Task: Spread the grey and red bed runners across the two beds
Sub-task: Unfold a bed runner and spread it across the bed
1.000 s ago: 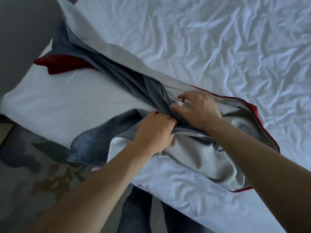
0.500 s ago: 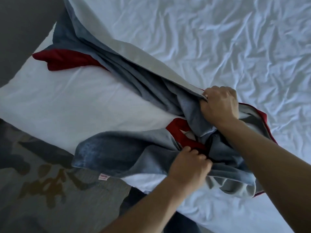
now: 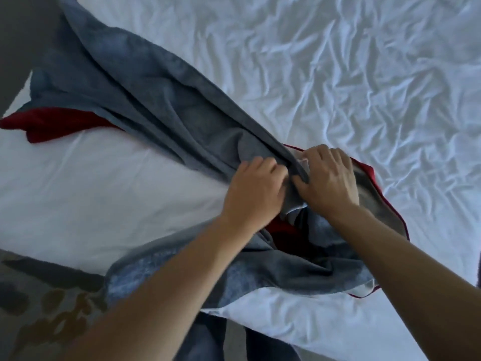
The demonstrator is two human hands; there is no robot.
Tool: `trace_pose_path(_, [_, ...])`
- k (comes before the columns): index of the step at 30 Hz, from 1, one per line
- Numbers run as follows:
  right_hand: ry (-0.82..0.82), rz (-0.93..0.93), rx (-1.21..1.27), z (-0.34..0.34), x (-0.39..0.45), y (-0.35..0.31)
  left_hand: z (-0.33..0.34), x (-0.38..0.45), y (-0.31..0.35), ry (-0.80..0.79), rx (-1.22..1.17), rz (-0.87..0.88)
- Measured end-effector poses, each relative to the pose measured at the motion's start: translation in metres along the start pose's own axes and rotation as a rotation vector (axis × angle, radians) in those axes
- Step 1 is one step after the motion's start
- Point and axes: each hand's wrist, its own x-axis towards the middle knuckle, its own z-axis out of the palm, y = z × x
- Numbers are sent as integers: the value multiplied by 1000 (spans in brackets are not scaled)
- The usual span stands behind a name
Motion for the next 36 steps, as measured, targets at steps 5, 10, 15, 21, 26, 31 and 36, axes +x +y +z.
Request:
trace_pose_path(5, [21,120,82,3,-39,22,11,49,4,-74,137,215])
trace_pose_path(10, [-15,156,92,17,-78,42,32,63,26,-286,192,416])
trace_pose_path(15, [-24,260,102,27,-104,65,30,80,13,-152,249,334])
trace_pose_path(21, [-105,376,82,37,-112,80,34,77,37,-209,224,393])
trace_pose_path(26, [-99,383,135,44,-110,95,56,74,63,-284,360,364])
trace_pose_path(31, [-5,442,36,35,-107,162,60,78,65,-229,375,263])
trace_pose_path(36, [23,359,46,29,-100,197,84,90,118,-134,319,322])
